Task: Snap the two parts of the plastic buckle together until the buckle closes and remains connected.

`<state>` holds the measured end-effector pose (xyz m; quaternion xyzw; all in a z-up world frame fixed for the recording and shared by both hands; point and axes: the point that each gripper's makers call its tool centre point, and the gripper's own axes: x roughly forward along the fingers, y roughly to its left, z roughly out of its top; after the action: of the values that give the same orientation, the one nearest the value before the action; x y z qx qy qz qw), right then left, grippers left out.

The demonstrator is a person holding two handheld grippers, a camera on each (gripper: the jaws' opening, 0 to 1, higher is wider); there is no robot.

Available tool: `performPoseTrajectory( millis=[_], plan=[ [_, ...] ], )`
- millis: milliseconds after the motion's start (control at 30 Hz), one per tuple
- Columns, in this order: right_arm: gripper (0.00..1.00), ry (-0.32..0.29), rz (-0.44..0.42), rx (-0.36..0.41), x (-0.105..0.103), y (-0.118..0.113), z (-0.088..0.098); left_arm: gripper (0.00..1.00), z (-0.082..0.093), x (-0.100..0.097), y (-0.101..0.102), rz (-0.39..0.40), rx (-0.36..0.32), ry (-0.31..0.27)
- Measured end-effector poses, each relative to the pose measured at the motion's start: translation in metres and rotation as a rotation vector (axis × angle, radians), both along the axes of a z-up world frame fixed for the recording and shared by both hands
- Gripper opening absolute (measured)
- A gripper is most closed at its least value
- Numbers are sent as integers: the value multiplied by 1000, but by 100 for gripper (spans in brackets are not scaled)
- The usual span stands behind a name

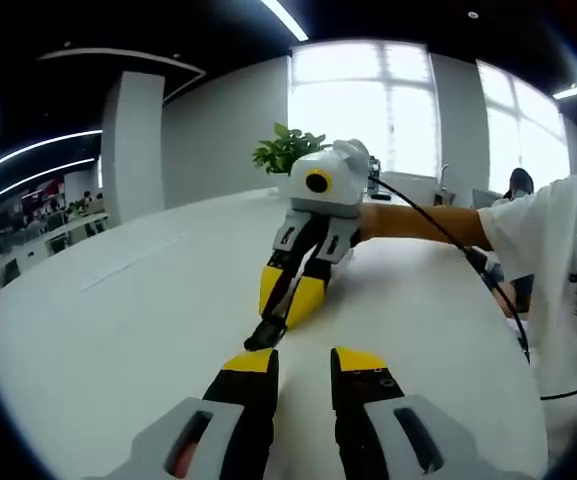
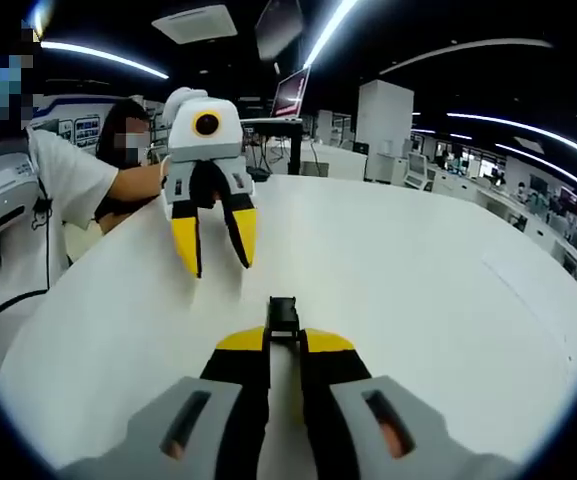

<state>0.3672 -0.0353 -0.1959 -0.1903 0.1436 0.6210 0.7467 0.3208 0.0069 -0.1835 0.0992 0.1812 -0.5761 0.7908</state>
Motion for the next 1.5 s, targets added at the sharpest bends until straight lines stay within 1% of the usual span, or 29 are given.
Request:
performPoseTrajectory(
  millis=[167, 333, 500, 567, 633, 767, 867, 900, 967, 1033, 1100, 1133, 1267, 1333, 1500],
  plan=[
    [9, 1, 9, -12, 16, 3, 0, 19, -1, 1, 2, 8, -6, 6],
    [9, 10, 5, -19, 25, 2, -4, 19, -2, 2, 5, 18, -13, 15],
    [9, 16, -13, -9, 40, -6, -4, 19, -4, 2, 6, 26, -16, 19],
    [9, 17, -17, -9, 45, -10, -4, 19, -3, 1, 5, 29, -26, 22],
    [9, 7, -10, -10, 48, -13, -3, 19, -3, 1, 4, 29, -34, 24],
    [10, 18, -18, -15, 51, -19, -4, 19, -4, 1, 3, 32, -35, 24],
    [10, 3, -3, -15, 51, -21, -4, 19, -5, 0, 3, 29, -36, 27],
    [10, -11, -12, -15, 53, -22, -4, 19, -5, 0, 3, 29, -35, 28],
    [10, -11, -21, -14, 56, -23, -3, 19, -5, 0, 3, 30, -34, 27],
    [10, -1, -33, 0, 60, -24, -2, 19, -5, 0, 4, 32, -36, 26],
    [11, 4, -48, 44, 61, -22, 3, 19, -5, 0, 4, 34, -40, 27],
    [12, 7, -50, 52, 62, -23, 5, 19, -4, 0, 4, 35, -42, 27],
    [14, -2, -69, 62, 65, -25, 8, 19, -3, 3, 6, 48, -44, 24],
    [16, 4, -77, 72, 65, -26, 10, 20, -2, 4, 7, 55, -51, 23],
    [18, 0, -121, 115, 64, -31, 14, 25, 3, 11, 11, 94, -71, 20]
  ],
)
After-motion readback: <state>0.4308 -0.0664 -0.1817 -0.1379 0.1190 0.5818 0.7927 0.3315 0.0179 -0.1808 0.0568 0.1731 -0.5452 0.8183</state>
